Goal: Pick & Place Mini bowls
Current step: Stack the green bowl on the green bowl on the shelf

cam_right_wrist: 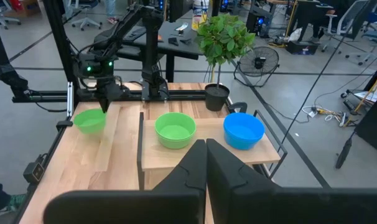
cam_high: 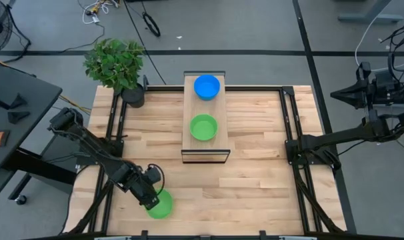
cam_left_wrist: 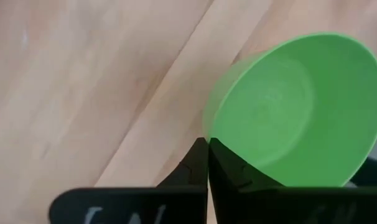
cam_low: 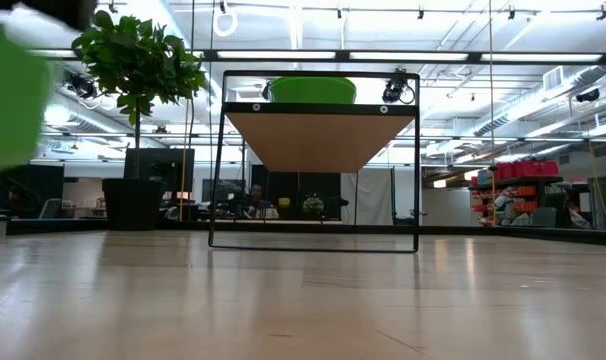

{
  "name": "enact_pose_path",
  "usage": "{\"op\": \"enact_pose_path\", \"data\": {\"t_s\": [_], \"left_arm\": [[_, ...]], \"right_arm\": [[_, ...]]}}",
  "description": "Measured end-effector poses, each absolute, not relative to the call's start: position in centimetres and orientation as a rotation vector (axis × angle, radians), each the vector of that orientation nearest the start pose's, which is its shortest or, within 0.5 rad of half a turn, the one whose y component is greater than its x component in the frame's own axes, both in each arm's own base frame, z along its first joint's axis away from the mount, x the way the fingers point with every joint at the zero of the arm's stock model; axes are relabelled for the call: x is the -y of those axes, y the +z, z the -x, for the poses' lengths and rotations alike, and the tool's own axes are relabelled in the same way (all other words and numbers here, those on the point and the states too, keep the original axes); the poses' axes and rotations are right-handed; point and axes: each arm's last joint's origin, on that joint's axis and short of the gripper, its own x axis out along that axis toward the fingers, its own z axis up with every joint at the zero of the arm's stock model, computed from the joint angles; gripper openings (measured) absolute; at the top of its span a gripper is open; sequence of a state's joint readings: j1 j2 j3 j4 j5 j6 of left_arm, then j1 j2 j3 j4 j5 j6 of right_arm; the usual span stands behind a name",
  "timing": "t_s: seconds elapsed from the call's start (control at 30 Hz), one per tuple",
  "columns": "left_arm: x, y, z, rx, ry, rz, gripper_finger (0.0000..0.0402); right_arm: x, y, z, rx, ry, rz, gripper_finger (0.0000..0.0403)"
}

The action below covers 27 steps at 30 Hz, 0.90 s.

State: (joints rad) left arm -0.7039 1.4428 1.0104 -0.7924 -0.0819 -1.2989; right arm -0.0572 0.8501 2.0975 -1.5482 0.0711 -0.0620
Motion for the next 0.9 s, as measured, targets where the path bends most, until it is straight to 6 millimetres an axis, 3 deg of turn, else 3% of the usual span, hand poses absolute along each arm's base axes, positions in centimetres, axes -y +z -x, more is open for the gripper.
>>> {"op": "enact_pose_path", "data": {"t_s": [0.53, 0.9], "left_arm": [[12.3, 31.6, -26.2, -0.956, 0.103, 0.572, 0.0001], [5.8, 39.2, -28.7, -0.695, 0.09, 0.55, 0.0001]], "right_arm": [[0.0, 52.5, 4.1, -0.305, -0.118, 0.064, 0.0006], [0.0, 52.5, 4.1, -0.305, -0.118, 0.064, 0.0006]]}}
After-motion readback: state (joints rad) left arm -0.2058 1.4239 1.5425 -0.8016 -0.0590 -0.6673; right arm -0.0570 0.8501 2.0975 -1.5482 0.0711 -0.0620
